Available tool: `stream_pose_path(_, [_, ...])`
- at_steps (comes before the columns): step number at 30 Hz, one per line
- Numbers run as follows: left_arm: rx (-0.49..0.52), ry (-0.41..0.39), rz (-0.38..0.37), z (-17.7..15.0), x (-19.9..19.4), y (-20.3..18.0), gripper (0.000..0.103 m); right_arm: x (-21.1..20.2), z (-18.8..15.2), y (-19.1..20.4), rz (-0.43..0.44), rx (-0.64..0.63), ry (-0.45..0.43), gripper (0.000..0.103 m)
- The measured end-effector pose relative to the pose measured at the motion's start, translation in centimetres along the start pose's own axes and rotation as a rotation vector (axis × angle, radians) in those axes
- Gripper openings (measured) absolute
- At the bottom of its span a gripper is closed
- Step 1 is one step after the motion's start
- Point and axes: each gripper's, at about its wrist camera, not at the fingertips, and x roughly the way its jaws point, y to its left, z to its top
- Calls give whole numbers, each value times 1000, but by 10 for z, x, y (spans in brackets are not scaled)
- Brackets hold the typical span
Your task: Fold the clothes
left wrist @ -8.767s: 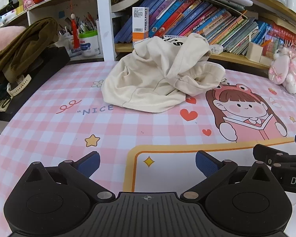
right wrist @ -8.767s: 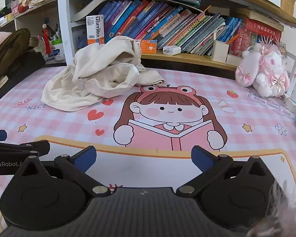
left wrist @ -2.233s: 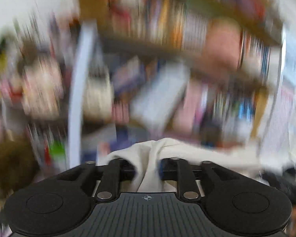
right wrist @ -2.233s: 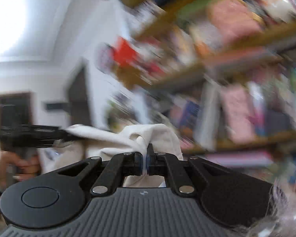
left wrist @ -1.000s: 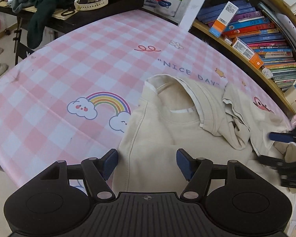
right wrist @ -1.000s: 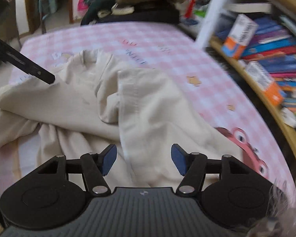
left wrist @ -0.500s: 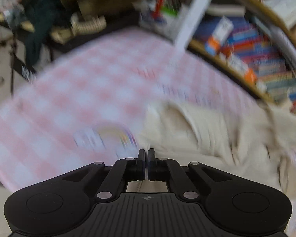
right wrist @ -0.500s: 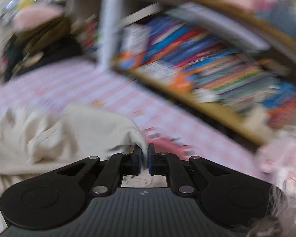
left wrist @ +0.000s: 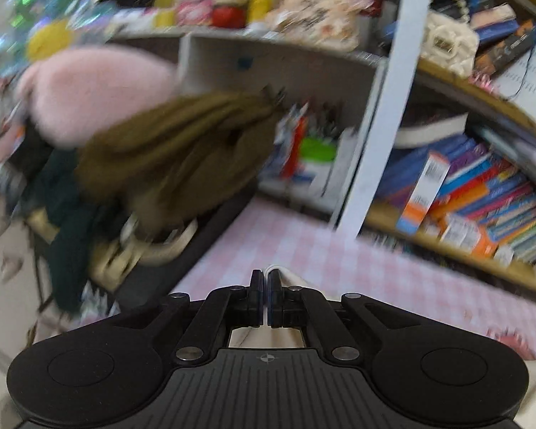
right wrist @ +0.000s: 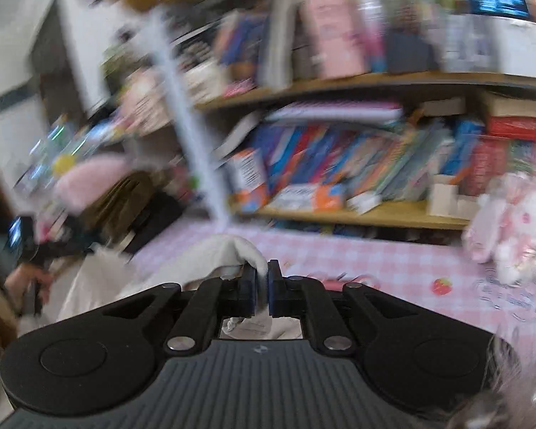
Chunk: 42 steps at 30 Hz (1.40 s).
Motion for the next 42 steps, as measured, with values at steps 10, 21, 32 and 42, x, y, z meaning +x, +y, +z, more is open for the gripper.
stream_pose_path(10, [262, 203, -11, -5, 70, -89, 49, 116, 9, -101, -439, 37, 165, 17])
stream_pose_path(21, [152, 348, -204, -162, -43, -53, 71, 79, -103, -76, -294, -23, 376, 52])
stream_pose_path(32, [32, 402, -159, -229, -75, -72, 71, 76, -153, -52, -222, -11, 450, 60])
stream_pose_path(42, [-44, 412, -172, -237, -76, -104, 64, 115, -158, -21, -69, -383, 499, 27])
